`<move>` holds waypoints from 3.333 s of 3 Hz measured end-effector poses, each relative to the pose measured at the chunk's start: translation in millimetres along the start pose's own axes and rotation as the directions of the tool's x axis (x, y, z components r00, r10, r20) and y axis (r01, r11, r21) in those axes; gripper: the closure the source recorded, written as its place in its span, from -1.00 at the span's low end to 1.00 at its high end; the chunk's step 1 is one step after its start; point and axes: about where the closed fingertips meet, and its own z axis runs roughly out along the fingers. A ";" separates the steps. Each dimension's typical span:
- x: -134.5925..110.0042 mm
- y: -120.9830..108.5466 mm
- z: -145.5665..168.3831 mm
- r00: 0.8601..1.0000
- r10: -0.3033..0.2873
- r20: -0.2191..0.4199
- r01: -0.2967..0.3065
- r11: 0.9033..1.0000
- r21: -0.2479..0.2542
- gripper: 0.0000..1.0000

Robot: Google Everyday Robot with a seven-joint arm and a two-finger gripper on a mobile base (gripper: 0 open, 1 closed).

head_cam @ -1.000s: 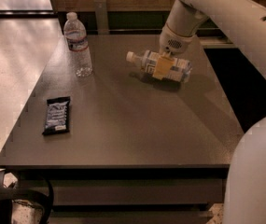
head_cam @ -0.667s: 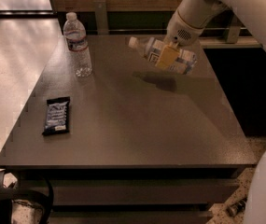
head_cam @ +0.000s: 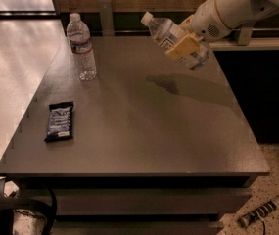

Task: Place blue plastic bottle upright

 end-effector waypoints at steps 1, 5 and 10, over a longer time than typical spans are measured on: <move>-7.4 -3.9 -9.3 0.983 -0.013 0.185 0.008 1.000 0.029 1.00; -33.9 -14.8 -10.4 0.788 -0.099 0.607 0.064 0.995 0.080 1.00; -10.4 -6.2 25.5 0.718 0.043 0.694 -0.089 0.996 0.031 1.00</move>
Offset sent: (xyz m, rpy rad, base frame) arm -0.0099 -0.0078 0.0424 0.4431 -0.2959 0.1095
